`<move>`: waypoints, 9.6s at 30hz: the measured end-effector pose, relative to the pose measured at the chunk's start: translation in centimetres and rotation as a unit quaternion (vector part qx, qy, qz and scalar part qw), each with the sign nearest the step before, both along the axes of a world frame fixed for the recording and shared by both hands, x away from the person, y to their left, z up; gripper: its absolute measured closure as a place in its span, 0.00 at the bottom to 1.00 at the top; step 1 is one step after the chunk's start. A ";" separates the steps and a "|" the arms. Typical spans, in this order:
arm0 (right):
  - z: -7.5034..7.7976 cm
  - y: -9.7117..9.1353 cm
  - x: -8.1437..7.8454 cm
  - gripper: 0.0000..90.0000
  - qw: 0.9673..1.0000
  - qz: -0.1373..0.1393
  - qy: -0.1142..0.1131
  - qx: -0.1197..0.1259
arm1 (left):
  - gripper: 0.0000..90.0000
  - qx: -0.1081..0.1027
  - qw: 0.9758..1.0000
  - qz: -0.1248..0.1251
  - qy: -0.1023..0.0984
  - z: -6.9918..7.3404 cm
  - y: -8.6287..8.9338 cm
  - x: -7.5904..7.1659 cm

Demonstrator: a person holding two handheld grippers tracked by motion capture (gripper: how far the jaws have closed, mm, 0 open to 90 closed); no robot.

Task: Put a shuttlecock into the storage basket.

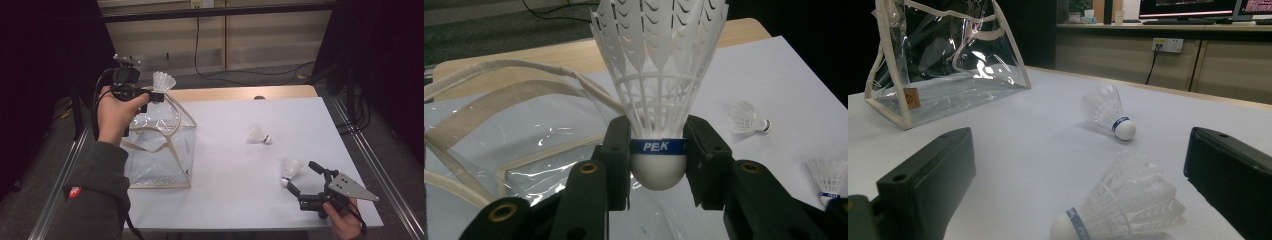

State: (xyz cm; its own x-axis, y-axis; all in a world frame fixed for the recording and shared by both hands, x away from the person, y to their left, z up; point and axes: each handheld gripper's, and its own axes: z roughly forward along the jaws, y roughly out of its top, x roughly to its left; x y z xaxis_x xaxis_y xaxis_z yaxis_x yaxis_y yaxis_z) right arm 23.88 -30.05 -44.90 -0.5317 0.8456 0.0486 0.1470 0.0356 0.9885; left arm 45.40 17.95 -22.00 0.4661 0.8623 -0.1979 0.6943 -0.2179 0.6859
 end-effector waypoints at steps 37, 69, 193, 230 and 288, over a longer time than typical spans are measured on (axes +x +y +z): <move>0.0 0.0 -0.1 0.00 1.000 -0.001 0.000 0.002 | 0.73 0.007 0.999 0.038 0.010 -1.8 1.6 1.1; 0.1 -0.1 -0.2 0.00 1.000 -0.001 0.000 0.001 | 0.73 0.014 0.997 0.073 0.023 -3.2 2.5 2.1; 0.2 -0.4 -0.3 0.00 1.000 -0.001 -0.003 -0.001 | 0.20 -0.054 0.991 -0.115 0.036 -0.3 -5.3 -1.6; 0.2 -0.4 -0.3 0.00 1.000 0.001 -0.003 -0.004 | 0.15 -0.055 0.984 -0.166 0.042 -2.2 -8.7 -3.1; 0.2 -0.5 -0.2 0.00 1.000 0.006 0.002 -0.001 | 0.08 -0.055 0.975 -0.215 0.030 -6.6 -12.3 -5.4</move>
State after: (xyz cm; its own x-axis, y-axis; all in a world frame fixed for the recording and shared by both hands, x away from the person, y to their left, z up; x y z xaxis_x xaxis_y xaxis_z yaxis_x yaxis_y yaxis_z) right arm 23.69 -30.54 -44.67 -0.5423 0.8388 0.0491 0.1497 0.0390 0.9880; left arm 40.03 5.65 -28.59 0.7647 0.5617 -0.3158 0.5943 -0.4254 0.6825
